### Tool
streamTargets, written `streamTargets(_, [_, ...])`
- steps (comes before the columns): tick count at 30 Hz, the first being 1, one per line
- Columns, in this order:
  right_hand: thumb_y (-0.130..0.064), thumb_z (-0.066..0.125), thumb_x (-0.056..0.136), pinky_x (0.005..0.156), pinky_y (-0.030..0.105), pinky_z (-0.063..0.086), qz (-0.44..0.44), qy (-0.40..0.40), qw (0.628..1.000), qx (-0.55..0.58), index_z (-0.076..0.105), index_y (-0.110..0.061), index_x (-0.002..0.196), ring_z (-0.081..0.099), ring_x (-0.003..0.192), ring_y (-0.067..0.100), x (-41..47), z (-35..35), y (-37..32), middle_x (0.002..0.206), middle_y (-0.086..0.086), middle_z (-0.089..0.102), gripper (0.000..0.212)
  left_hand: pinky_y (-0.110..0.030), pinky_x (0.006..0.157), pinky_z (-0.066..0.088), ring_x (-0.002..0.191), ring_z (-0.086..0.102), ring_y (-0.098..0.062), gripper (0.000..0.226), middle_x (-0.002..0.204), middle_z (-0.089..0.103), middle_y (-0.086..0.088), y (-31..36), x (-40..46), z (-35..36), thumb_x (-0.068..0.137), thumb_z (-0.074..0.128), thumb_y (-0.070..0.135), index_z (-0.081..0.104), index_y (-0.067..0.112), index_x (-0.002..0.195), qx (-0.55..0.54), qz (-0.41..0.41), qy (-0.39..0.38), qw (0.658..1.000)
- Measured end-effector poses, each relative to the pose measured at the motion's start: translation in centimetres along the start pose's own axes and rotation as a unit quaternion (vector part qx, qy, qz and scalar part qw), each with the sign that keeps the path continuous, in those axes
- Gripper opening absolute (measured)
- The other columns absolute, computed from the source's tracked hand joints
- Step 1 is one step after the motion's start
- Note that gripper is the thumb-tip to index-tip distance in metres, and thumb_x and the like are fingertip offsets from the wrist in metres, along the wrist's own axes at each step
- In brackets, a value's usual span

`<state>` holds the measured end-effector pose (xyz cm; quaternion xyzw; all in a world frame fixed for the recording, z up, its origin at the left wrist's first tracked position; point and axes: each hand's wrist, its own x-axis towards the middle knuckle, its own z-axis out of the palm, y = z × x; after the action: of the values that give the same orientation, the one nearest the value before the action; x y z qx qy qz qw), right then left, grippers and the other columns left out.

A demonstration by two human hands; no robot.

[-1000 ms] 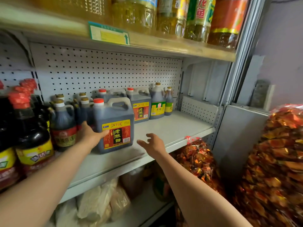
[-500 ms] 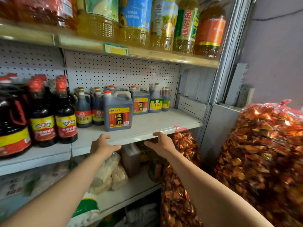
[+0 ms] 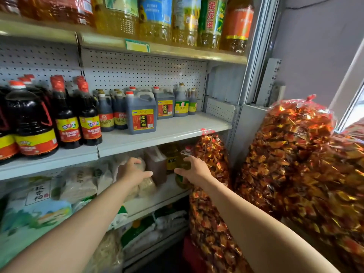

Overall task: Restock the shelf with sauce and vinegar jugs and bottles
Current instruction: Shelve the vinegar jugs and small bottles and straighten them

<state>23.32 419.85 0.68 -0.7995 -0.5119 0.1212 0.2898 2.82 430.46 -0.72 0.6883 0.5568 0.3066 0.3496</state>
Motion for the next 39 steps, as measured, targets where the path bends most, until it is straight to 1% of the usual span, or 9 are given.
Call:
streamTargets(7, [-0.05,0.077,0.081,0.097,0.031,0.046,0.044,-0.017,0.999,-0.02,0.049,-0.02,0.142,0.054,0.122,0.026,-8.7,3.1,-0.4,0.134,0.009,0.055,0.074,-0.031,0.078,0.048,0.104,0.059,-0.024,0.062,0.13,0.057,-0.012,-4.1,-7.7,-2.7,0.073,0.087,0.03,0.056,0.02,0.126,0.06,-0.015,-0.055,0.997])
streamTargets(11, [-0.048,0.08,0.08,0.097,0.029,0.043,0.056,-0.046,0.997,-0.03,0.048,-0.017,0.141,0.053,0.122,0.026,-14.1,6.1,0.1,0.132,0.011,0.055,0.075,-0.036,0.093,0.049,0.115,0.057,-0.031,0.065,0.13,0.057,-0.012,-8.5,-12.0,-3.2,0.075,0.085,0.035,0.054,0.023,0.131,0.1,-0.049,-0.091,0.99])
streamTargets(16, [-0.045,0.08,0.08,0.095,0.027,0.041,0.074,-0.088,0.993,-0.033,0.046,-0.018,0.142,0.051,0.125,0.028,-19.9,9.8,1.8,0.133,0.011,0.055,0.076,-0.023,0.091,0.037,0.13,0.044,-0.026,0.068,0.146,0.045,-0.008,-12.9,-17.0,-2.2,0.078,0.083,0.025,0.049,0.017,0.137,0.061,-0.08,-0.137,0.985])
streamTargets(18, [-0.044,0.08,0.08,0.093,0.027,0.04,0.076,-0.098,0.992,-0.03,0.047,-0.018,0.141,0.05,0.125,0.028,-21.1,10.5,2.5,0.131,0.01,0.056,0.075,-0.029,0.099,0.039,0.133,0.042,-0.027,0.068,0.147,0.043,-0.007,-13.8,-18.2,-2.2,0.078,0.083,0.026,0.05,0.019,0.137,0.078,-0.091,-0.135,0.984])
streamTargets(20, [-0.046,0.08,0.079,0.095,0.03,0.041,0.082,-0.1,0.991,-0.028,0.048,-0.016,0.139,0.05,0.125,0.029,-21.7,11.0,3.2,0.132,0.011,0.056,0.074,-0.032,0.098,0.04,0.131,0.044,-0.027,0.065,0.147,0.043,-0.007,-14.3,-18.8,-2.1,0.079,0.082,0.026,0.05,0.019,0.136,0.082,-0.1,-0.125,0.984])
streamTargets(23, [-0.047,0.079,0.08,0.097,0.031,0.042,0.083,-0.105,0.991,-0.026,0.049,-0.015,0.138,0.051,0.123,0.029,-22.2,12.3,4.5,0.132,0.012,0.056,0.073,-0.028,0.085,0.039,0.12,0.05,-0.025,0.061,0.14,0.049,-0.008,-15.4,-19.4,-1.6,0.079,0.082,0.025,0.053,0.019,0.133,0.076,-0.107,-0.109,0.985])
streamTargets(28, [-0.05,0.078,0.081,0.082,0.023,0.037,0.11,-0.166,0.98,0.003,0.047,-0.017,0.141,0.048,0.098,0.013,-23.8,15.0,8.6,0.131,0.008,0.054,0.075,-0.023,0.056,0.035,0.073,0.049,-0.008,0.056,0.116,0.054,-0.004,-18.8,-21.6,1.0,0.081,0.079,0.026,0.053,0.023,0.13,0.088,-0.163,-0.13,0.974])
streamTargets(32, [-0.051,0.075,0.084,0.085,0.026,0.039,0.147,-0.199,0.969,0.019,0.05,-0.018,0.137,0.054,0.115,0.023,-25.3,18.7,13.8,0.128,0.009,0.056,0.068,-0.032,0.079,0.045,0.109,0.056,-0.025,0.054,0.135,0.052,-0.007,-23.1,-22.7,4.5,0.082,0.079,0.031,0.053,0.026,0.129,0.105,-0.204,-0.159,0.96])
streamTargets(39, [-0.056,0.065,0.091,0.089,0.028,0.043,0.234,-0.231,0.944,0.037,0.055,-0.021,0.135,0.058,0.116,0.023,-29.0,30.3,23.3,0.136,0.006,0.052,0.057,-0.037,0.097,0.047,0.122,0.054,-0.026,0.043,0.134,0.056,-0.01,-34.8,-24.6,13.4,0.084,0.078,0.029,0.058,0.024,0.122,0.073,-0.268,-0.198,0.94])
